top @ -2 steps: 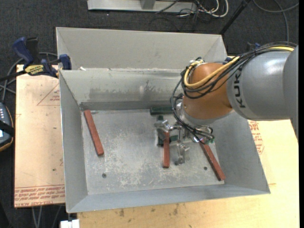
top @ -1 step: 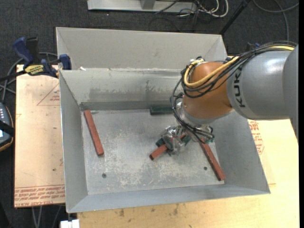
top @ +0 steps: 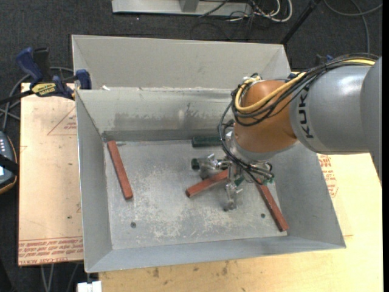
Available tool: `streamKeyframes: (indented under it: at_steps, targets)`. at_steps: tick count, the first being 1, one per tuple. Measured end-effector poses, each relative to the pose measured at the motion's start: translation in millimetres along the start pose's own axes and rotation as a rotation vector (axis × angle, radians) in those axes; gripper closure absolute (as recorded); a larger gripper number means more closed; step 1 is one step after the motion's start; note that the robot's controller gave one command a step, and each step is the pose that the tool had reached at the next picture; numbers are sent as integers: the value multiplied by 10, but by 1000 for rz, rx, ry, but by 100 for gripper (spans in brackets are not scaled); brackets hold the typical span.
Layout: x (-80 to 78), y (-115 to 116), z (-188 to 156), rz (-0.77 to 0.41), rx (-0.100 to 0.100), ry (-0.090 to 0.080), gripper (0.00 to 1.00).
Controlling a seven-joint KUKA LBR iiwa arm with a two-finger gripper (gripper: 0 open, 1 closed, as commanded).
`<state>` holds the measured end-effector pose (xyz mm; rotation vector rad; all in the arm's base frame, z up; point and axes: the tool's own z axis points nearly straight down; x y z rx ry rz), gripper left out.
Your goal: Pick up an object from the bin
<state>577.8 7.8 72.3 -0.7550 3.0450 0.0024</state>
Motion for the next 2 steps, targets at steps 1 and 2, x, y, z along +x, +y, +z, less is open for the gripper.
streamKeyframes:
  at_steps: [1,2]
  targets:
    - [4,-3,-2,0,0,2,100]
    - [155,-116,-1499,-175,6,-4,100]
